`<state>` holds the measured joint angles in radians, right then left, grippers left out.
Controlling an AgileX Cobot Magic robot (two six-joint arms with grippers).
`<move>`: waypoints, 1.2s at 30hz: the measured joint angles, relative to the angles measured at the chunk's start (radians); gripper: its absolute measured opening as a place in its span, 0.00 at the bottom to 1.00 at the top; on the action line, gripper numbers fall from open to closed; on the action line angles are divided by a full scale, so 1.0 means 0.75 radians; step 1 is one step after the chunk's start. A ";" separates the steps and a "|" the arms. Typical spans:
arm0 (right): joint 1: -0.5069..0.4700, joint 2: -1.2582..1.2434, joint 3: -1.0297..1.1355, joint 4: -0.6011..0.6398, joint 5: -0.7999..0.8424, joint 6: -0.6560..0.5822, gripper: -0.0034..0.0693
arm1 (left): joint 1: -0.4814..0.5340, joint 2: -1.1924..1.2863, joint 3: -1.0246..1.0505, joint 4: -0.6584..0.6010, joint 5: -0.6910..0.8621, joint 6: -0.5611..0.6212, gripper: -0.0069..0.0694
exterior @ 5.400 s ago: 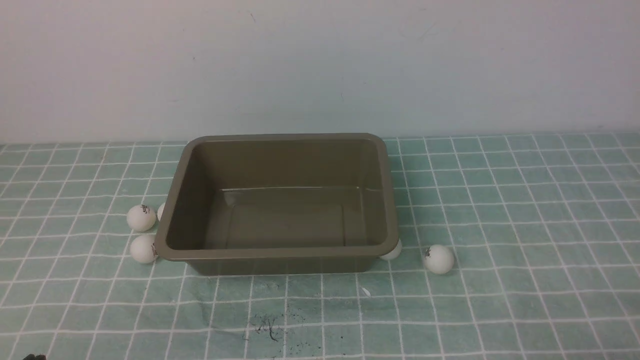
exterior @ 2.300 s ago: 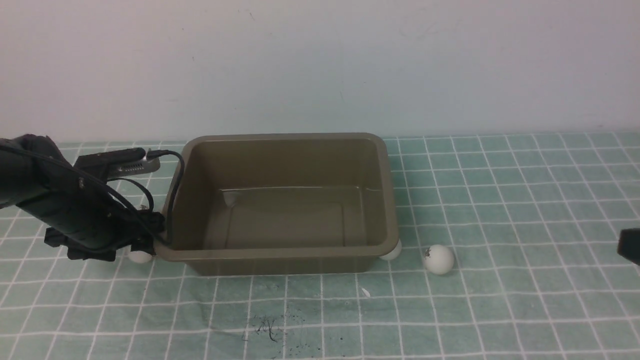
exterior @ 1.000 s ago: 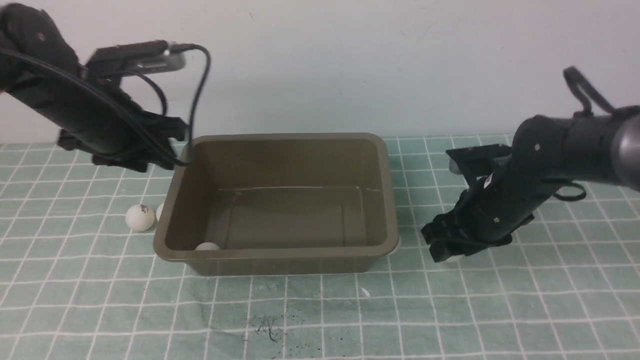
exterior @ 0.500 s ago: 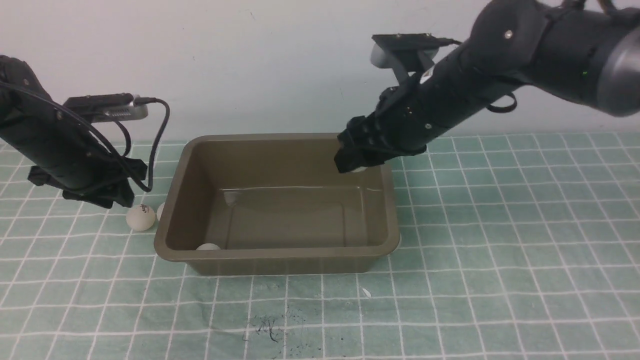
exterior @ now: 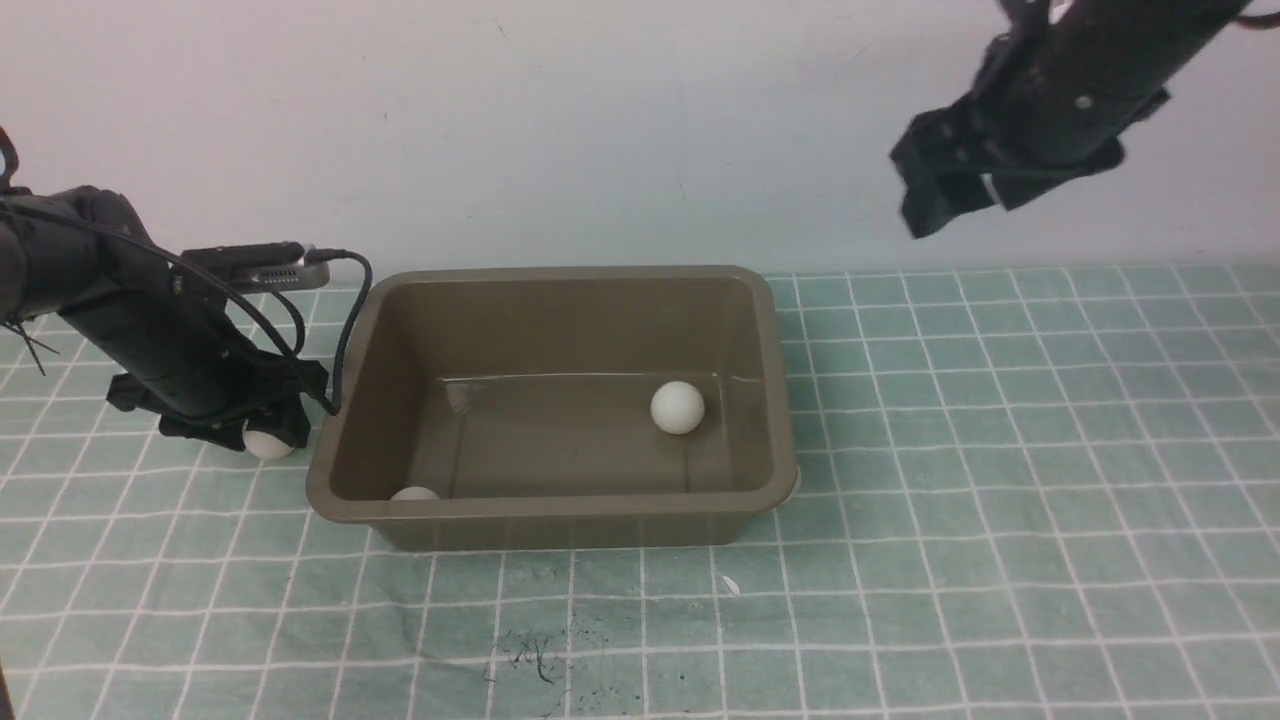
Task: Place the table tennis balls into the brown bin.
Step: 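Reach for and grasp a ping pong ball on the table beside the basket, then drop the ball into the bin, then reach for and grasp a ping pong ball on the table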
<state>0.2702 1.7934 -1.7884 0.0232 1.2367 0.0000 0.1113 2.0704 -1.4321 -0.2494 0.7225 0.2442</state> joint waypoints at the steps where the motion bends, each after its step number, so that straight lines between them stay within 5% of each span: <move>1: -0.024 -0.010 0.029 -0.004 0.001 0.000 0.65 | 0.000 -0.010 -0.017 0.004 0.026 0.000 0.55; 9: -0.107 -0.014 0.425 0.238 -0.181 -0.016 0.59 | -0.010 -0.213 -0.206 -0.084 0.280 0.029 0.55; 17: -0.073 0.153 0.566 0.682 -0.466 -0.328 0.66 | -0.160 -0.224 -0.265 -0.252 0.329 0.279 0.56; 26: -0.066 0.320 0.571 0.950 -0.517 -0.507 0.74 | -0.231 -0.142 -0.265 -0.237 0.314 0.233 0.90; 31: -0.036 0.348 0.571 1.000 -0.553 -0.538 0.74 | -0.173 -0.142 -0.265 -0.172 0.310 0.123 0.88; 36: 0.002 0.400 0.569 1.013 -0.607 -0.541 0.74 | -0.073 -0.142 -0.265 -0.141 0.310 0.067 0.74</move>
<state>0.2717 2.0933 -1.3615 0.7832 0.7816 -0.4056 0.0563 1.9638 -1.6306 -0.3554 0.9549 0.2946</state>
